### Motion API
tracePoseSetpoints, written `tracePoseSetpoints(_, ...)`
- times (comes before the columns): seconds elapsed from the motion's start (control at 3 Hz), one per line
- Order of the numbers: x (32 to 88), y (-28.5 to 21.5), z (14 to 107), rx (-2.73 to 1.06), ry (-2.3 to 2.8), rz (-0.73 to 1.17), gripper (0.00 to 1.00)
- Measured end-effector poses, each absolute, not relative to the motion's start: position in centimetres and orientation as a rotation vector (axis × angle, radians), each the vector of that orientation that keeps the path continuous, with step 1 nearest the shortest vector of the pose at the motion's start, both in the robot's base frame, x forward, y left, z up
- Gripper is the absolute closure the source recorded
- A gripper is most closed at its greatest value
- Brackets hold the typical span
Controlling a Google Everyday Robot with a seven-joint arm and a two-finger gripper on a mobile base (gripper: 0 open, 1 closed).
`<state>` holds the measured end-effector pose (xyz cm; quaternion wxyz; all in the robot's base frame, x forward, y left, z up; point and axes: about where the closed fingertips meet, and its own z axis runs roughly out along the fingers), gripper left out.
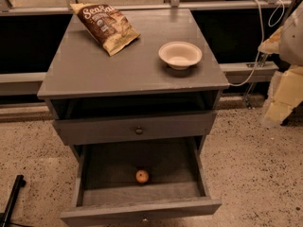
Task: Pick orange from middle drawer and place on counter
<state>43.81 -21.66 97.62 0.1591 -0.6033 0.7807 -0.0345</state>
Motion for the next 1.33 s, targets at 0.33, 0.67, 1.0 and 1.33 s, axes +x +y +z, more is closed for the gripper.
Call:
tracePoseSetpoints(0.33, 43.8, -21.7, 97.6, -1.725, 2.232, -0.099, 0.0)
tracePoseSetpoints(0.67, 46.4, -20.5, 93.7, -1.696, 2.164, 0.006, 0.0)
tracePoseSetpoints(1.0, 47.2, -18.3, 84.4, -1.679, 2.036, 0.292, 0.0)
tracePoseSetpoints(1.33, 48.2, -14.9, 76.1, -1.463, 1.805, 0.58, 0.0)
